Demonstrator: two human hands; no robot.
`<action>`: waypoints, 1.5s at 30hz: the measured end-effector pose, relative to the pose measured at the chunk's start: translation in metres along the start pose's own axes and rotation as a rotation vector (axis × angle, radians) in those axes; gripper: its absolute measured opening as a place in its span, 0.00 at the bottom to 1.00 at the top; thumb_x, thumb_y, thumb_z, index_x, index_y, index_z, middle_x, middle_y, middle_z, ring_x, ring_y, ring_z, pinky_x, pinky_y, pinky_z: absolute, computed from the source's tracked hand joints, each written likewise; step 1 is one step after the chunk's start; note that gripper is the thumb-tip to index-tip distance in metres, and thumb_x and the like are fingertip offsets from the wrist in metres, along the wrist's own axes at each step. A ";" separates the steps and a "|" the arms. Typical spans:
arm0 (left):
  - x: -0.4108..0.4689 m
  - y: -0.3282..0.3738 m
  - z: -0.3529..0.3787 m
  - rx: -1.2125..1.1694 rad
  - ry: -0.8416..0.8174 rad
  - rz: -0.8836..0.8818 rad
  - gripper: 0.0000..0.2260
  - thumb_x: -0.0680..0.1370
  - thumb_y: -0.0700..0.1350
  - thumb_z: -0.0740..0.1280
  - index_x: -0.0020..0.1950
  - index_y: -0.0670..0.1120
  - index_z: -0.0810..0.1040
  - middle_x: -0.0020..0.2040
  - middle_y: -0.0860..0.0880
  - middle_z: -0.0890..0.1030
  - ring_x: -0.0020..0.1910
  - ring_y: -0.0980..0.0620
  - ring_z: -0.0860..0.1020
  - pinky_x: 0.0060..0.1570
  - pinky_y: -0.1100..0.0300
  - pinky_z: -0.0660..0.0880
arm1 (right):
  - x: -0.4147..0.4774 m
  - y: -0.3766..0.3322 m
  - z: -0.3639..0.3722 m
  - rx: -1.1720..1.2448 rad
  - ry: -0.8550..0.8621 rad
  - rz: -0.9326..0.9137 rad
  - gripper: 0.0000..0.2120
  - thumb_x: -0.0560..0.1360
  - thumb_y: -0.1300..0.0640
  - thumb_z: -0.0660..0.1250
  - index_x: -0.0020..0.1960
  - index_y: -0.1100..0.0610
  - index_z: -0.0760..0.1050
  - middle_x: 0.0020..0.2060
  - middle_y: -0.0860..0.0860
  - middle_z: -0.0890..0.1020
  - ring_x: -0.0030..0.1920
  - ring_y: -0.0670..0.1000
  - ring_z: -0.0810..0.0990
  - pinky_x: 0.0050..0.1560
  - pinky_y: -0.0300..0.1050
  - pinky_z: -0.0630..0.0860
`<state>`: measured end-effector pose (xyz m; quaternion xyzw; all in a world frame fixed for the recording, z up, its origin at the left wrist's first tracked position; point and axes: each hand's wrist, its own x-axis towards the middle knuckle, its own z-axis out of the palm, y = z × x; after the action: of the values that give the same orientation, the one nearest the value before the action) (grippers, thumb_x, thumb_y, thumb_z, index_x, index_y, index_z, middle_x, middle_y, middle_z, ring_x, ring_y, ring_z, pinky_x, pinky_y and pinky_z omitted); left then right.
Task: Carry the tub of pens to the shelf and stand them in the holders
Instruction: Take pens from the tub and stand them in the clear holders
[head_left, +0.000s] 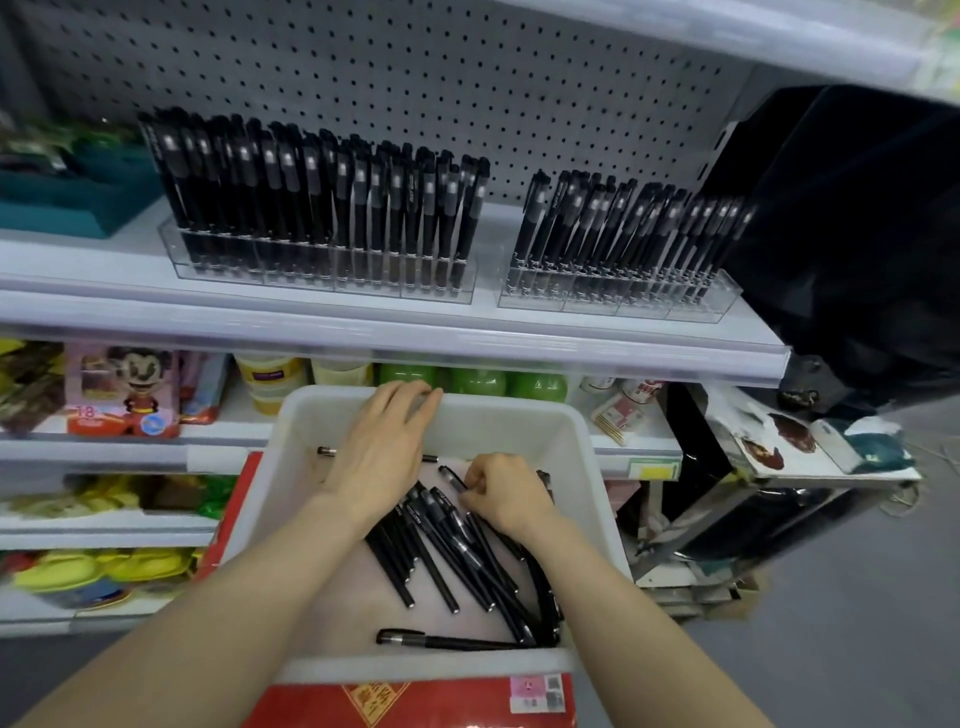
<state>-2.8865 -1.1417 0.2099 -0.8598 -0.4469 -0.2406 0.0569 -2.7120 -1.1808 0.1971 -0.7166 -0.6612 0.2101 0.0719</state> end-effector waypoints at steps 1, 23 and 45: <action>0.000 0.000 -0.001 -0.001 -0.003 -0.004 0.26 0.69 0.33 0.71 0.67 0.39 0.75 0.62 0.41 0.76 0.62 0.41 0.70 0.61 0.48 0.73 | 0.000 0.001 -0.001 -0.007 -0.007 0.009 0.06 0.71 0.56 0.70 0.48 0.54 0.80 0.48 0.54 0.84 0.52 0.56 0.80 0.52 0.47 0.77; 0.142 0.074 -0.044 -0.049 0.131 0.206 0.23 0.71 0.32 0.70 0.66 0.42 0.76 0.62 0.44 0.76 0.60 0.44 0.73 0.49 0.48 0.79 | -0.010 0.072 -0.224 0.749 0.712 -0.136 0.09 0.78 0.55 0.68 0.44 0.60 0.76 0.36 0.58 0.82 0.38 0.49 0.82 0.46 0.47 0.82; 0.174 0.088 -0.015 -0.004 0.193 0.107 0.25 0.71 0.33 0.71 0.68 0.42 0.75 0.60 0.45 0.78 0.59 0.44 0.73 0.60 0.49 0.73 | 0.068 0.108 -0.253 0.412 0.749 0.016 0.09 0.78 0.51 0.66 0.53 0.55 0.79 0.42 0.49 0.85 0.45 0.54 0.83 0.53 0.56 0.79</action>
<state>-2.7377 -1.0698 0.3140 -0.8553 -0.3925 -0.3197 0.1106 -2.5104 -1.0822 0.3698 -0.7193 -0.5280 0.0636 0.4469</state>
